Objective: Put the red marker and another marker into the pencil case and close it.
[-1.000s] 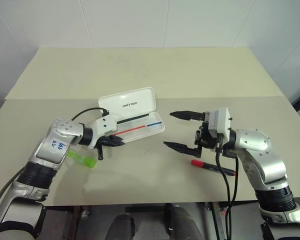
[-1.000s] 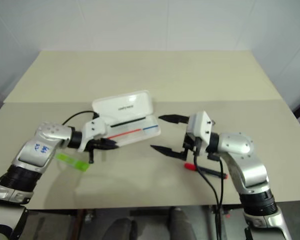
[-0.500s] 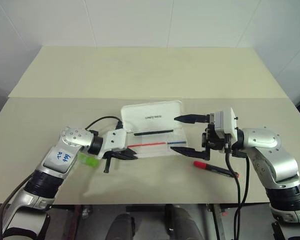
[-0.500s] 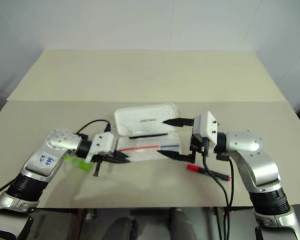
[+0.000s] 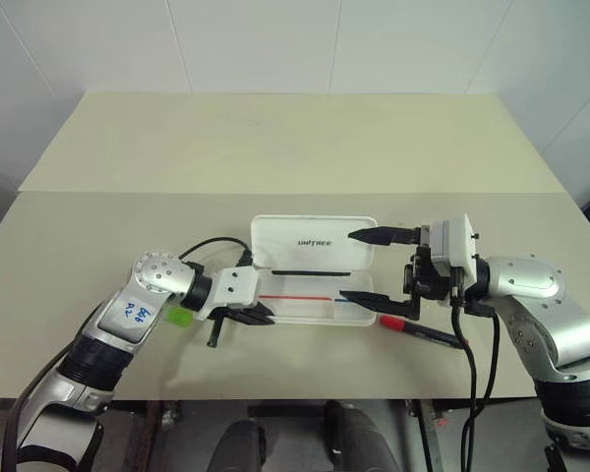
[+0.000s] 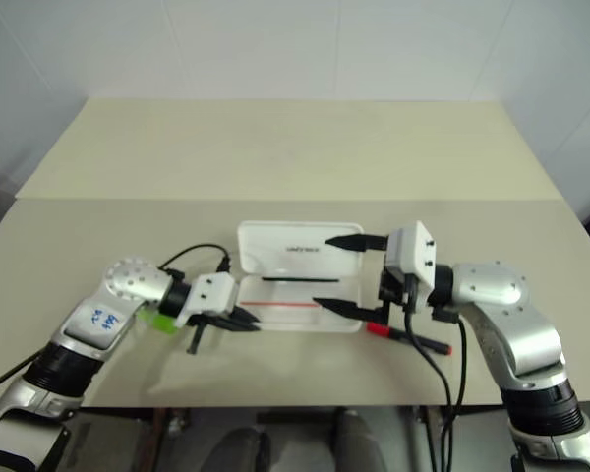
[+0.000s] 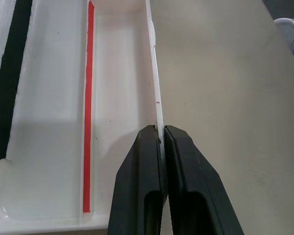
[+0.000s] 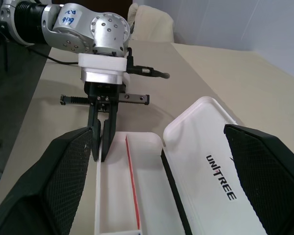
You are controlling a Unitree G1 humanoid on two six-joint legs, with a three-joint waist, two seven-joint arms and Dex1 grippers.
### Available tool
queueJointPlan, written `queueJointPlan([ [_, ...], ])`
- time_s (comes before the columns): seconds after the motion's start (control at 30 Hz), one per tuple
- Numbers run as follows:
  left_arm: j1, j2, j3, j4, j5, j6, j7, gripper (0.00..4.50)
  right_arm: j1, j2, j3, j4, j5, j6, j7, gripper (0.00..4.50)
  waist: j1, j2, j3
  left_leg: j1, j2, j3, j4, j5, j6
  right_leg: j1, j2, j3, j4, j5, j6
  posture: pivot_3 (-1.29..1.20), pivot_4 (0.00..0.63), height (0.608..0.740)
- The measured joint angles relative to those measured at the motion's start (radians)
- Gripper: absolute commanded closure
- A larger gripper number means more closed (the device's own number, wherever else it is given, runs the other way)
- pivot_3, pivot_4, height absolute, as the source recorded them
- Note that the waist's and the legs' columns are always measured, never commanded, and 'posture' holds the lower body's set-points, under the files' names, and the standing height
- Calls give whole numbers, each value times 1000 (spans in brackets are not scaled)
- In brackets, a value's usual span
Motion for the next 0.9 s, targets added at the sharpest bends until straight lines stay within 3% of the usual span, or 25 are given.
queueJointPlan([
  [0.23,-16,0,-14,-11,14,78,25,4483,7,-1,-6,-19,9,9,-21,0,-2,0,0,3,0,0,0,2,2,1,0,1,3,0,-1,0,150,740],
  [0.27,-17,0,-14,-12,15,84,27,3949,7,-1,-6,-21,10,11,-21,0,-2,0,0,3,0,0,0,2,2,2,0,1,3,0,-1,0,150,740],
  [0.67,-19,-2,-25,-43,1,144,16,79,8,-3,-6,-22,11,18,-34,0,0,0,0,3,-1,-1,0,3,2,2,0,1,3,1,-2,0,150,740],
  [0.9,-19,22,12,-102,-76,244,-11,33,6,-2,-5,-15,11,17,-32,0,-4,0,0,2,0,-2,0,2,3,1,0,0,2,0,-2,0,150,740],
])
